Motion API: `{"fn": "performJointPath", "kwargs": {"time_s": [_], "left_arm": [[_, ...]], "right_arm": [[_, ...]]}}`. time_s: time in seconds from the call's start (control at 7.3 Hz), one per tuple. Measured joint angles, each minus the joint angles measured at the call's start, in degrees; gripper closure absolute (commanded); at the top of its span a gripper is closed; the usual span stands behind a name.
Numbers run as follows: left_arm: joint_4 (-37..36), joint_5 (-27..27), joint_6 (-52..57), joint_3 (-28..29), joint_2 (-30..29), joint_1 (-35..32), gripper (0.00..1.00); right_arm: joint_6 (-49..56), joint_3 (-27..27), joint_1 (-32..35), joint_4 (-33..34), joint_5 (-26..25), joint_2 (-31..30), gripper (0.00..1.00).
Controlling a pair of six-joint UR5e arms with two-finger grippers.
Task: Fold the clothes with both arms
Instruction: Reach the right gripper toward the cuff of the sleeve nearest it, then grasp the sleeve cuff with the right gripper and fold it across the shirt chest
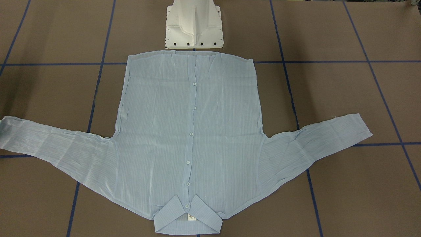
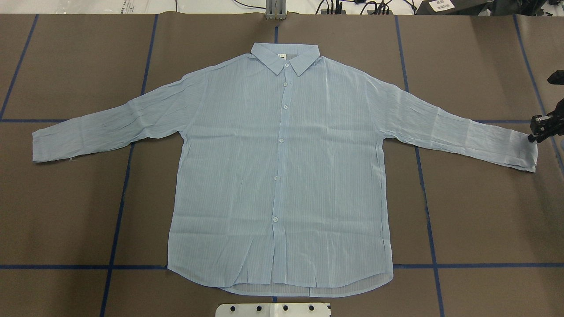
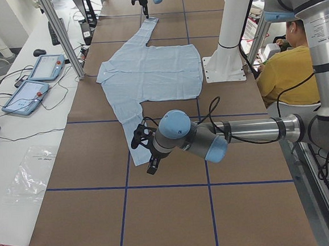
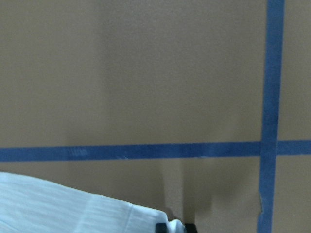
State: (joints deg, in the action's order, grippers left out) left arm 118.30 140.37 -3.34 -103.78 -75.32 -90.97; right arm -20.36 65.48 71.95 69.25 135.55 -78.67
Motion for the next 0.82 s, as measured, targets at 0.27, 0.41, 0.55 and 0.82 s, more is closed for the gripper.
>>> {"fn": "performJointPath", "kwargs": {"time_s": [0.27, 0.41, 0.55, 0.82], "left_arm": [[-0.03, -0.01, 0.0, -0.01, 0.01, 0.0, 0.0], [-0.02, -0.01, 0.0, -0.04, 0.03, 0.0, 0.0], [-0.02, 0.01, -0.02, -0.3, 0.04, 0.0, 0.0], [-0.08, 0.07, -0.08, -1.21, 0.14, 0.0, 0.0]], "right_arm": [[-0.03, -0.05, 0.06, 0.05, 1.37, 1.0, 1.0], [-0.01, 0.55, 0.4, 0.15, 3.87, 1.2, 1.0], [-0.16, 2.46, 1.01, 0.92, 6.81, 1.06, 1.0], [-7.63, 10.6, 1.17, 3.73, 9.38, 0.76, 1.0]]}}
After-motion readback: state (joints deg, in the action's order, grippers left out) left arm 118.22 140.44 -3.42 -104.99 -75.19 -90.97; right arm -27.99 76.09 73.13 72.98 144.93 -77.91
